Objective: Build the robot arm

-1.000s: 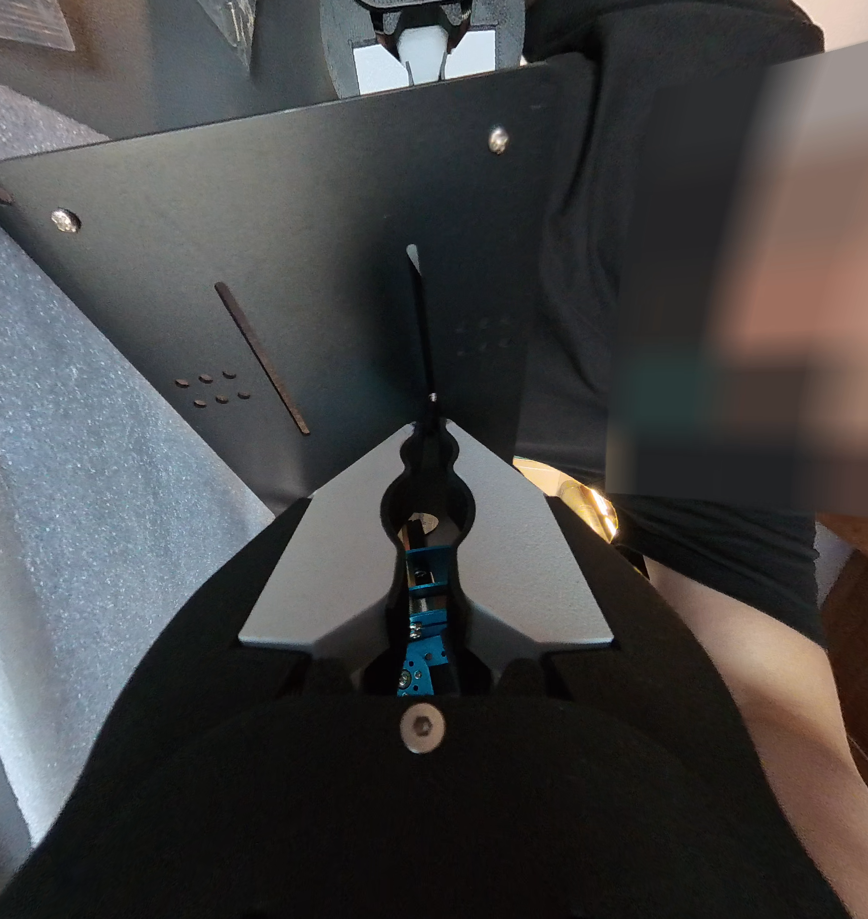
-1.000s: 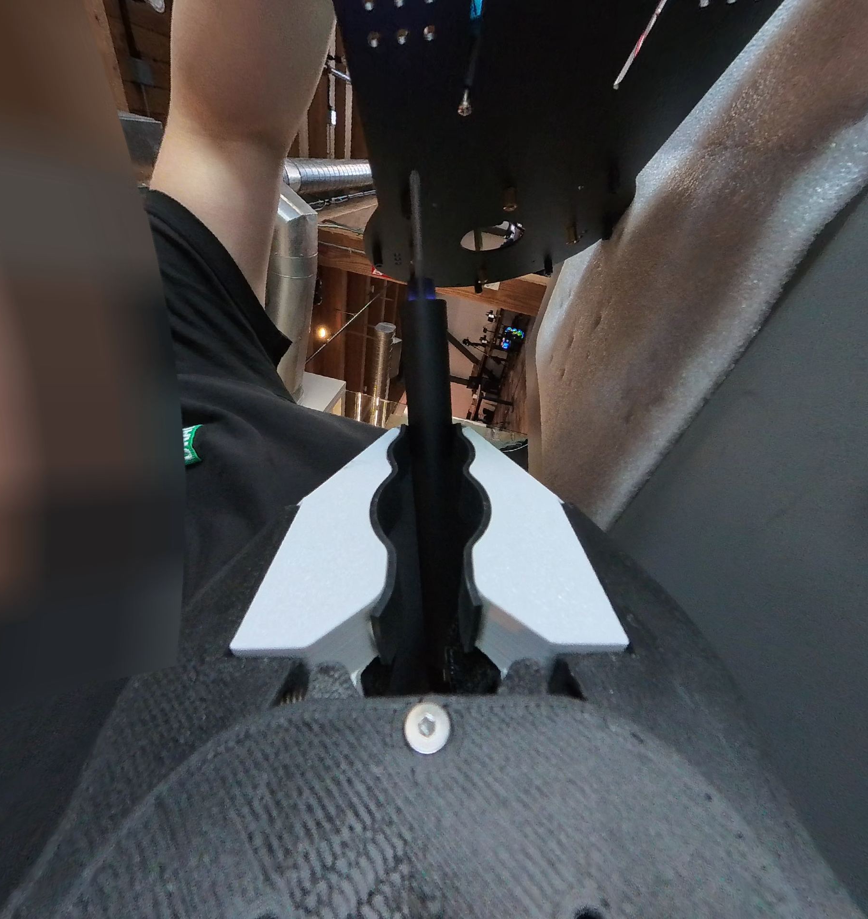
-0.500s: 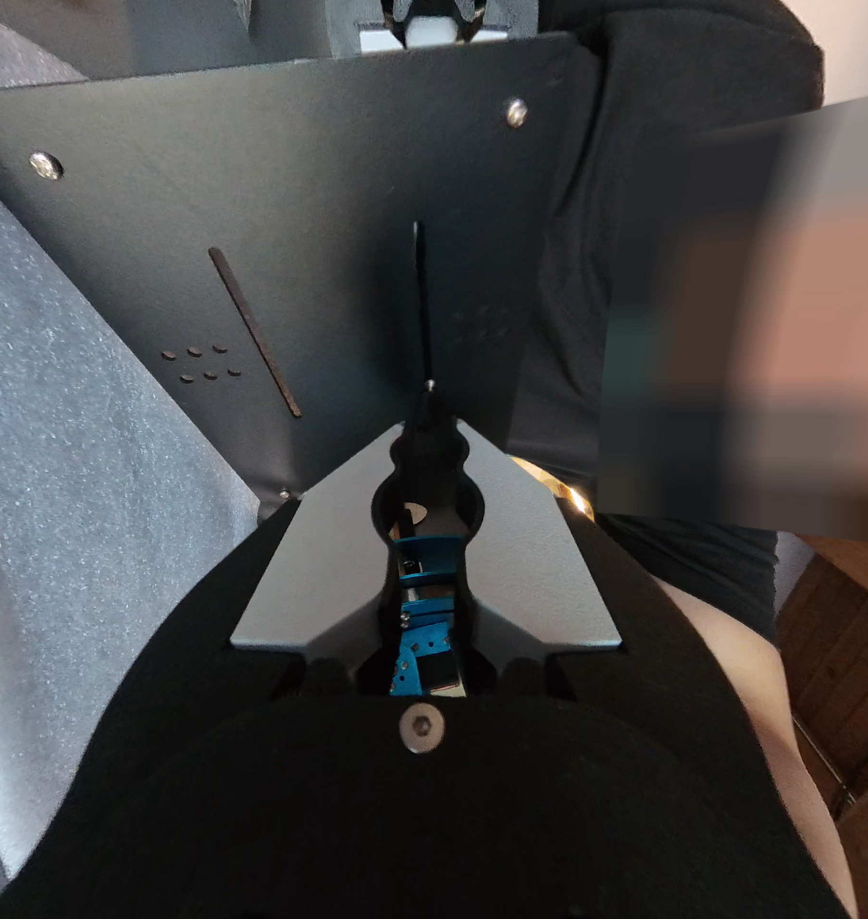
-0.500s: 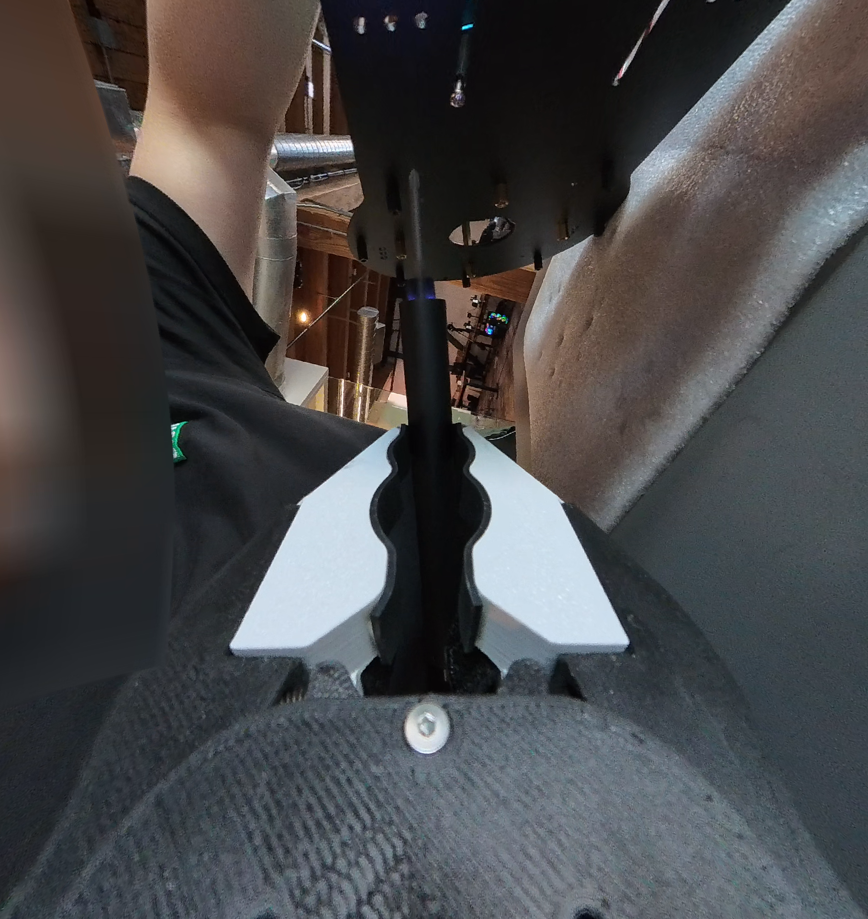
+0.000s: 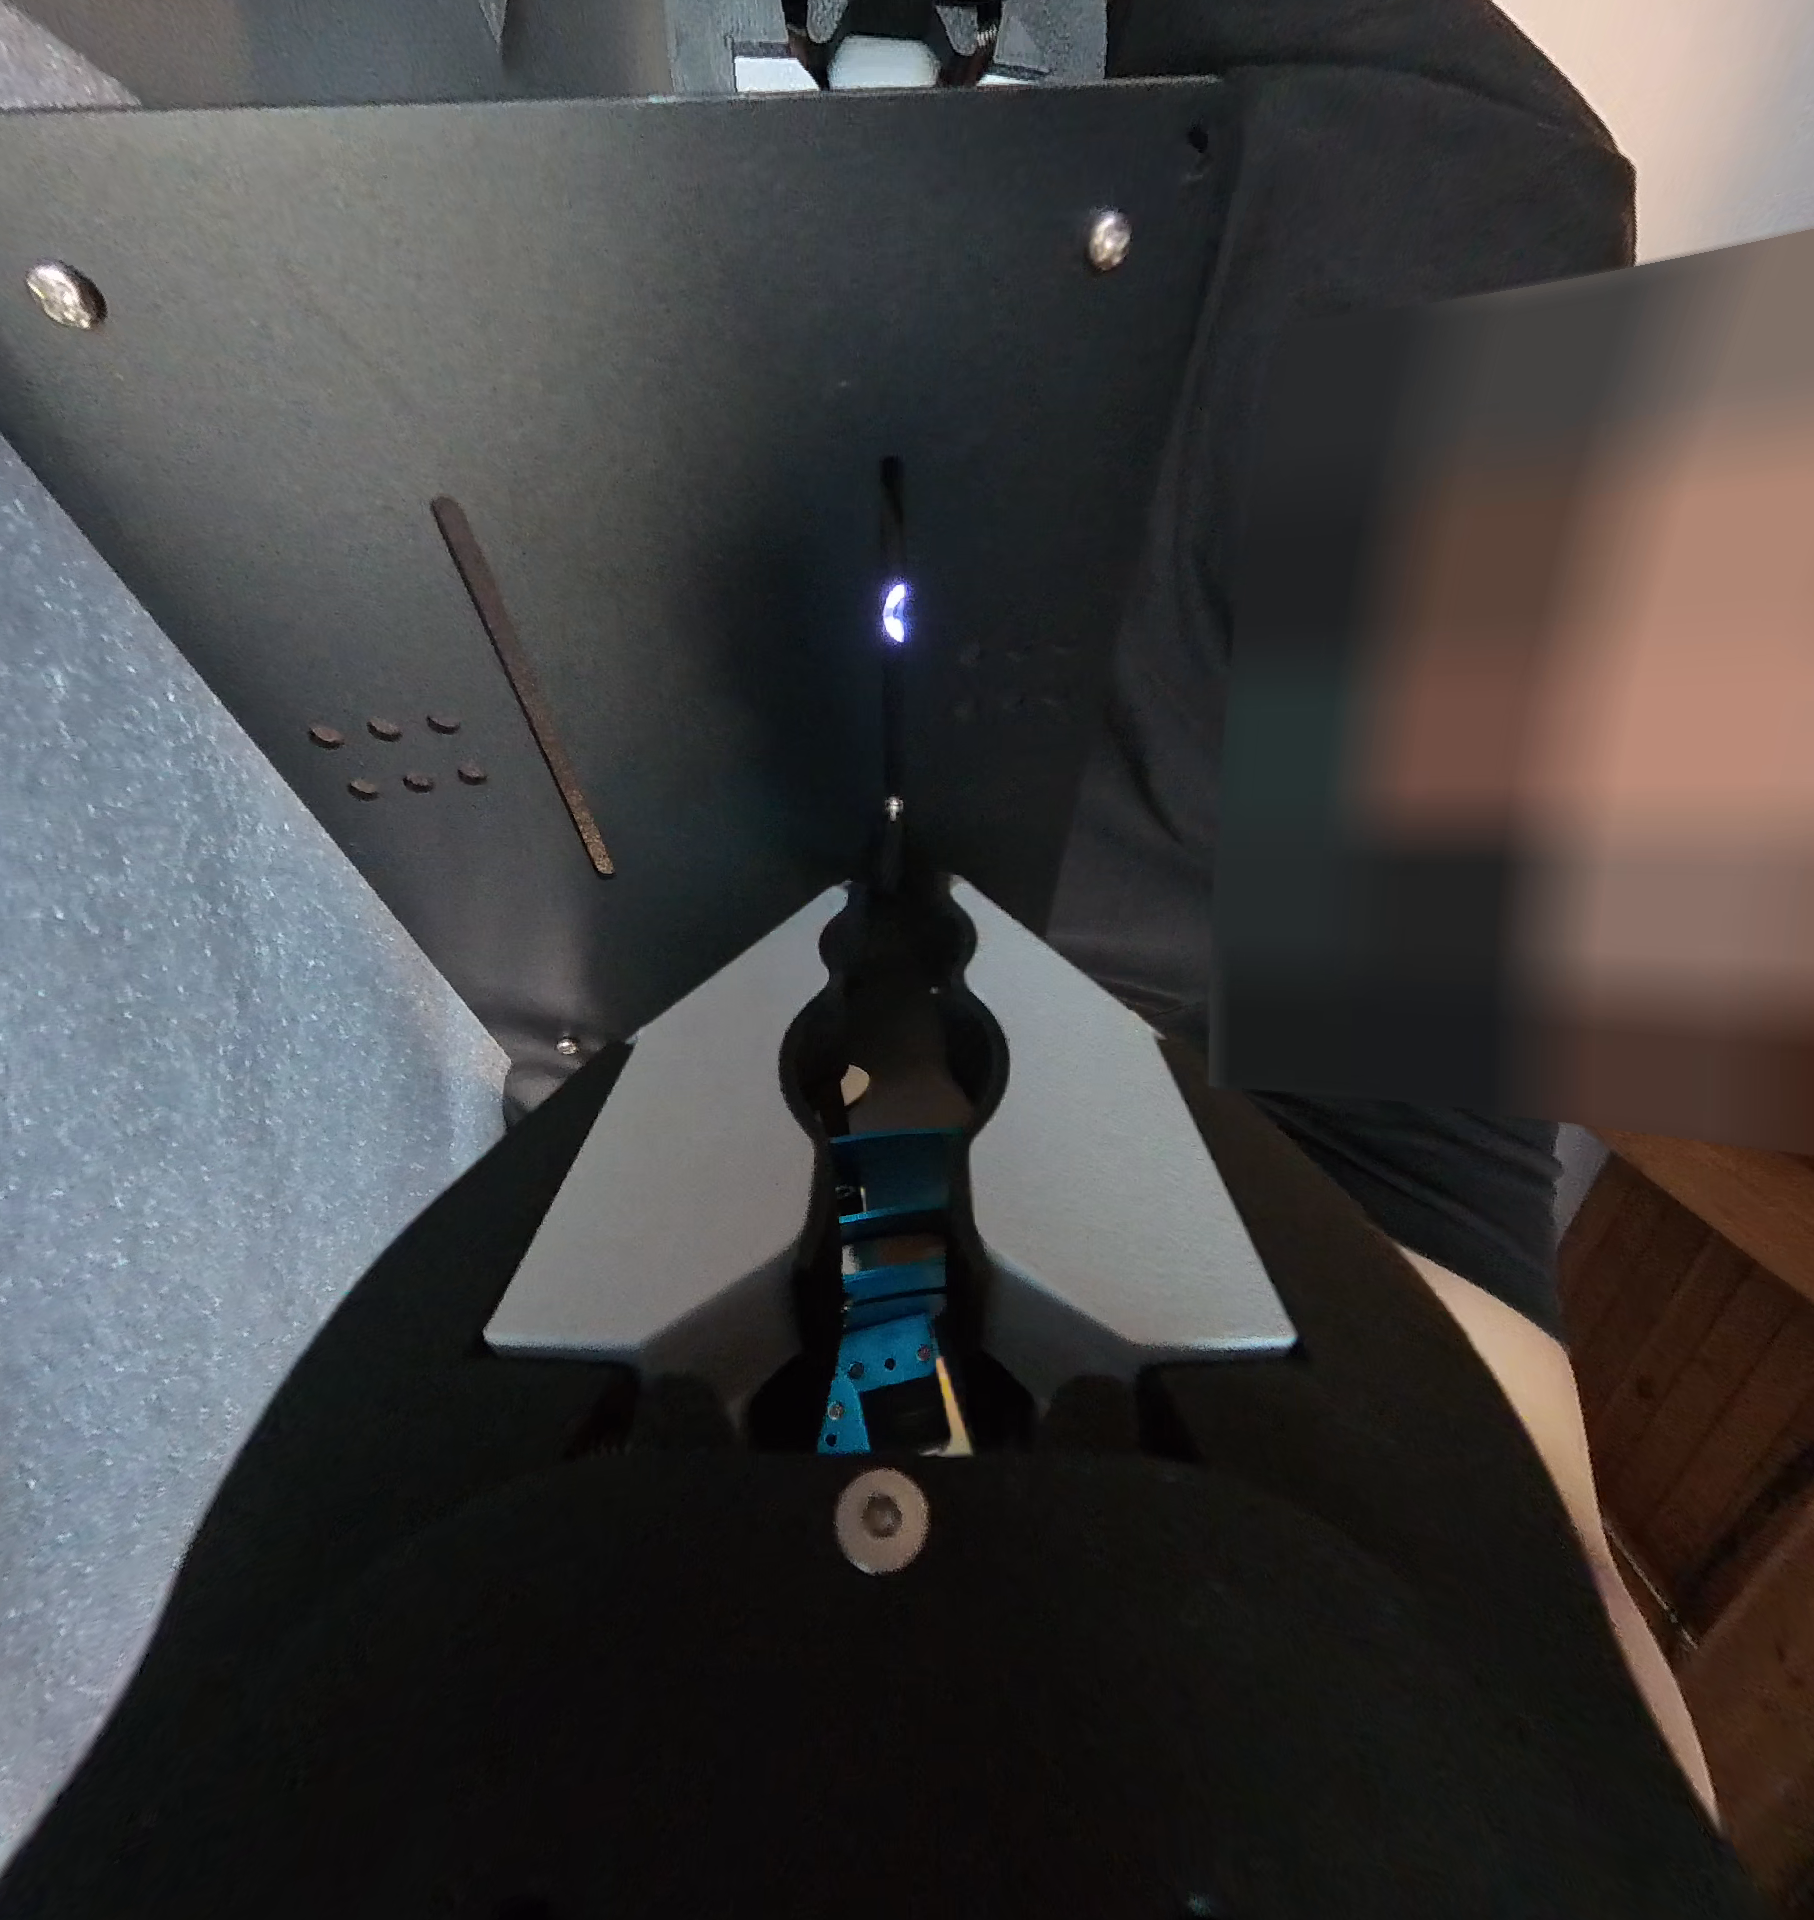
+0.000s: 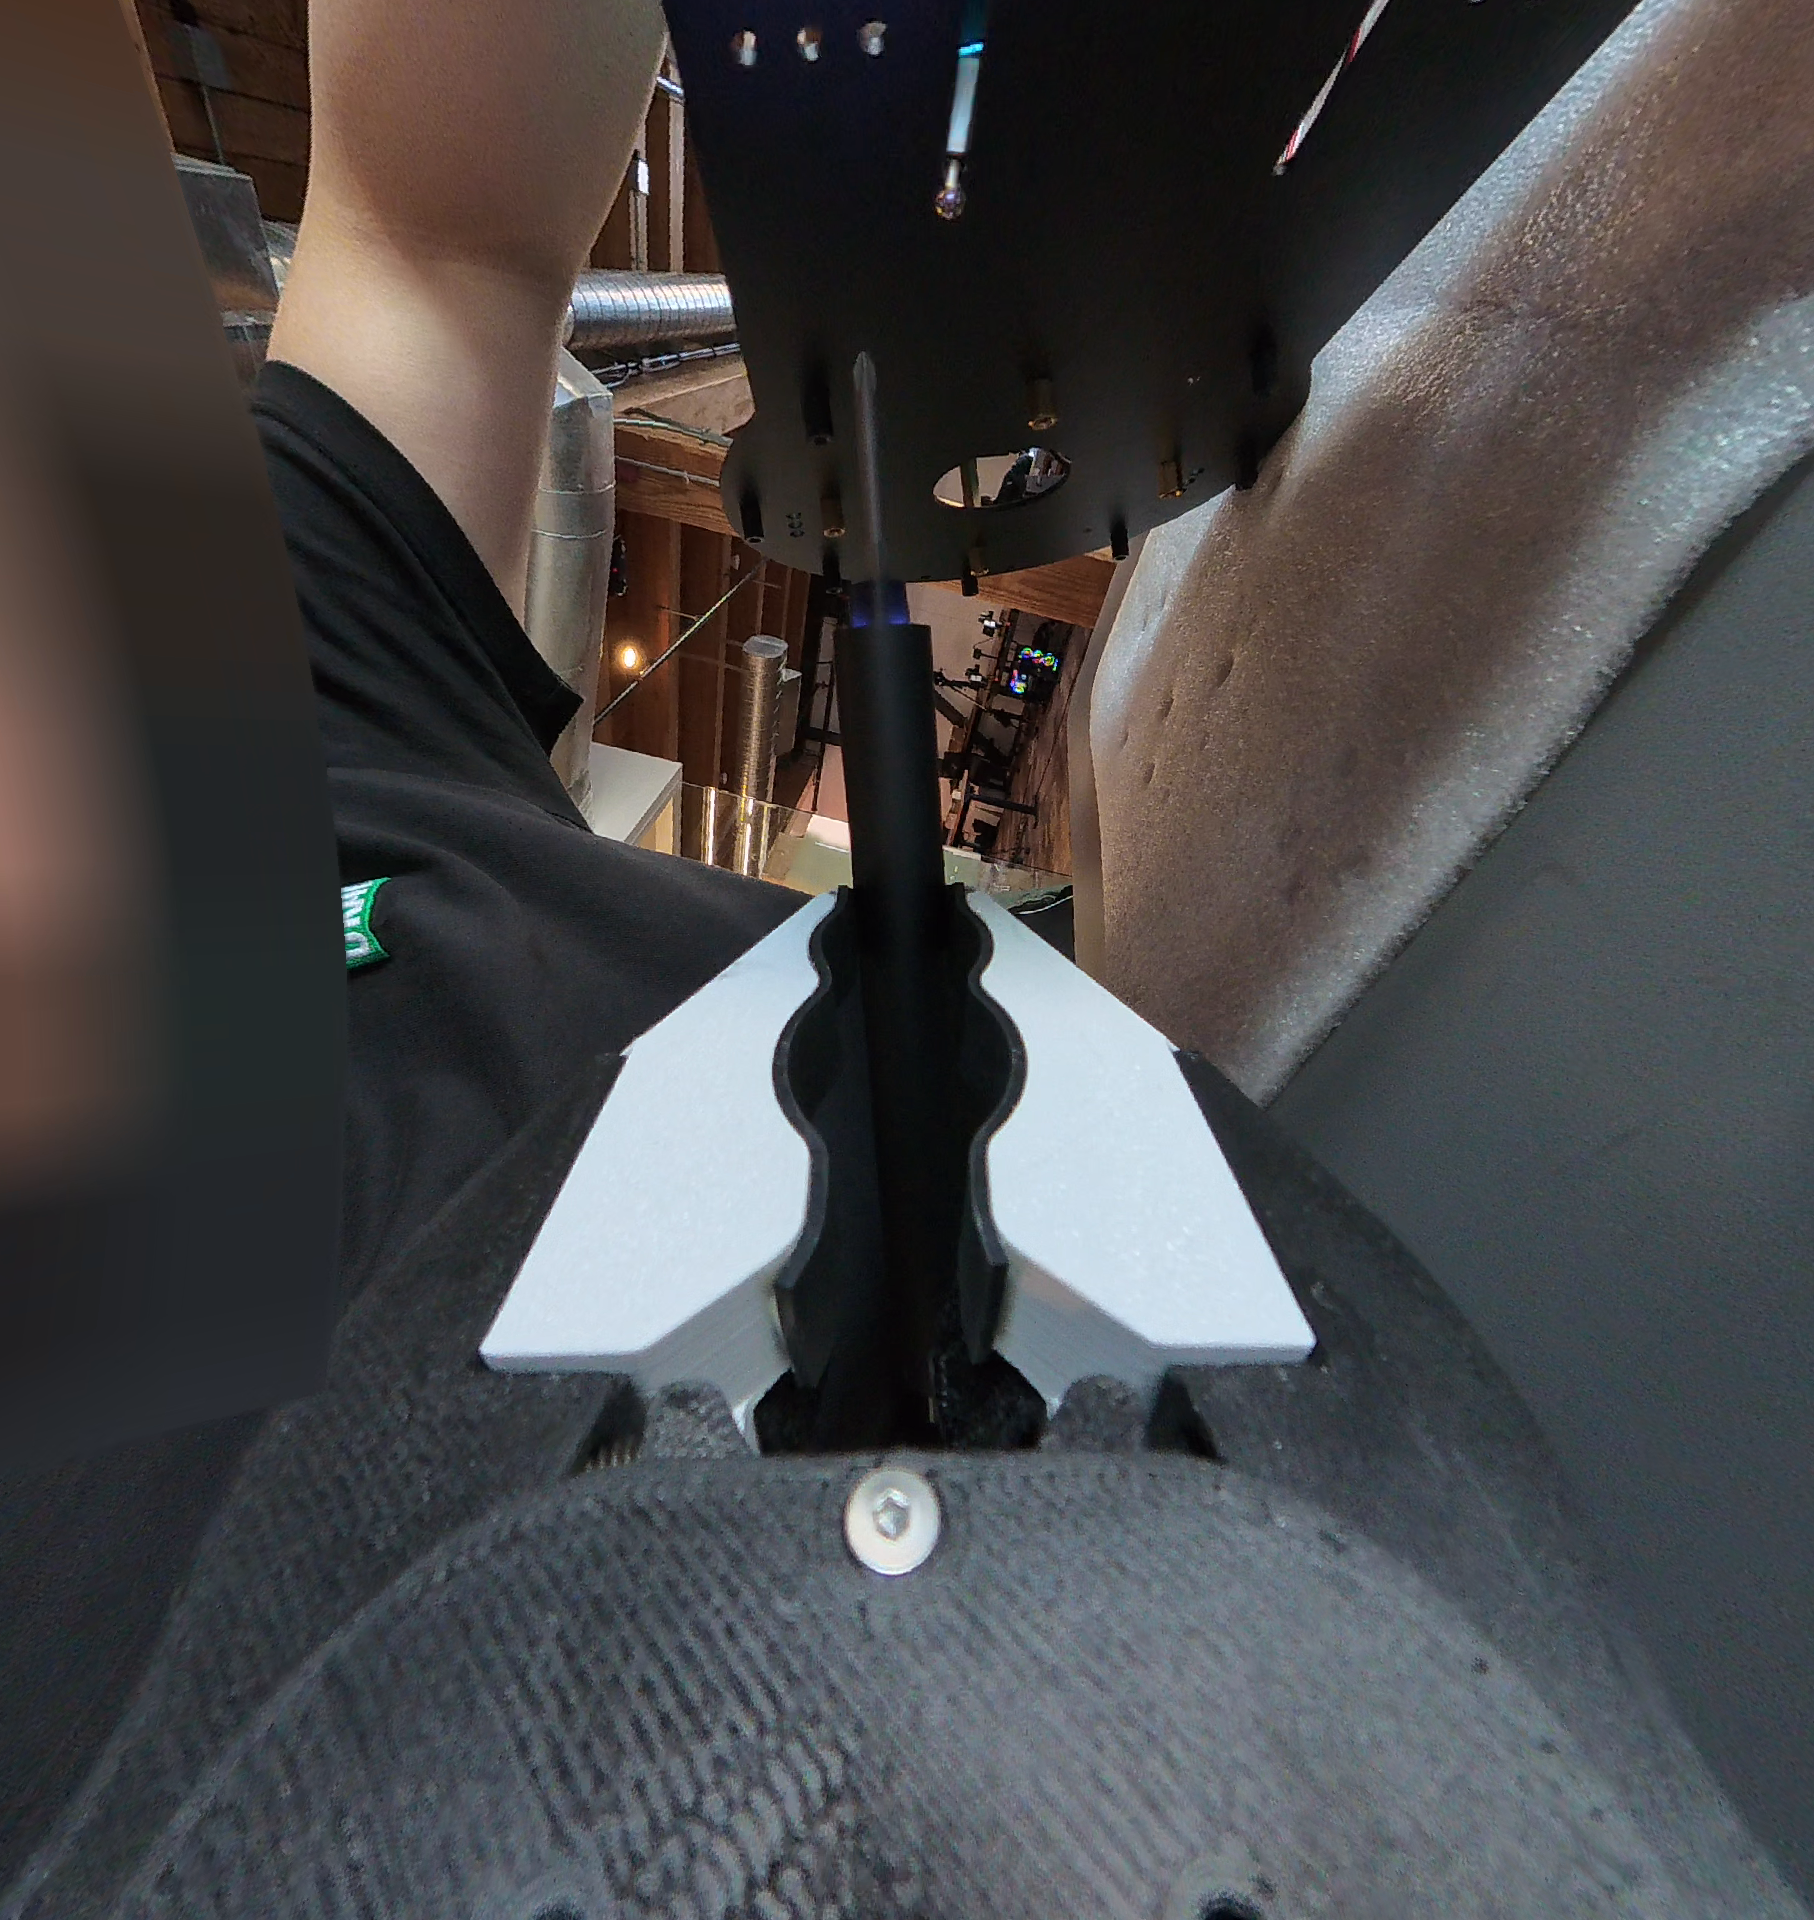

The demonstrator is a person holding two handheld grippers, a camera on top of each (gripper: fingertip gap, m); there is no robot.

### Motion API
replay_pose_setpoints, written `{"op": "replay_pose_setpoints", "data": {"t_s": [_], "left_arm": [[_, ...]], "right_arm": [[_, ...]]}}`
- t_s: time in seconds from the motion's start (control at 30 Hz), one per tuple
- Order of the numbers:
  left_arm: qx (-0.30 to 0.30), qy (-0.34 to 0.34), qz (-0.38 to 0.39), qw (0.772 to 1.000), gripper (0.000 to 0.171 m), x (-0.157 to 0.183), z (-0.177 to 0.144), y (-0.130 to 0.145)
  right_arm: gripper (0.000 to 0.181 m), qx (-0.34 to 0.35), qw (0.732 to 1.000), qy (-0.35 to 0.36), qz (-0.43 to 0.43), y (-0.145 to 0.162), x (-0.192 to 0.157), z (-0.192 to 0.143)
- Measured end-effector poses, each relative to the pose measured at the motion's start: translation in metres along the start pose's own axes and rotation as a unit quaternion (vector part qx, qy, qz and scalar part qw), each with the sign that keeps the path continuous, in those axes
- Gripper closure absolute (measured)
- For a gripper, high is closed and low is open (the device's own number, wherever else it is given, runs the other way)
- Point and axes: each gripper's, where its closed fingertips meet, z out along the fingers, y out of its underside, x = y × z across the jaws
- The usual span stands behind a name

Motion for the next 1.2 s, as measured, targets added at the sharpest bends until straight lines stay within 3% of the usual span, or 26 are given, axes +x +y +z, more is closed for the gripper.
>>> {"op": "replay_pose_setpoints", "data": {"t_s": [0.23,0.6,0.97,1.2], "left_arm": [[0.012,0.012,-0.011,1.000,0.157,-0.003,0.001,-0.001],[0.016,0.019,-0.005,1.000,0.167,-0.002,0.000,-0.004],[0.007,-0.035,0.010,0.999,0.168,-0.002,0.000,-0.005],[0.000,-0.064,0.007,0.998,0.168,-0.001,0.000,-0.004]], "right_arm": [[0.166,0.000,1.000,0.000,0.000,0.000,0.000,-0.001],[0.166,-0.003,1.000,0.001,-0.001,0.002,0.000,-0.001],[0.166,-0.025,0.997,0.068,-0.003,-0.005,0.014,-0.003],[0.166,-0.035,0.997,0.068,0.000,-0.011,0.010,0.002]]}}
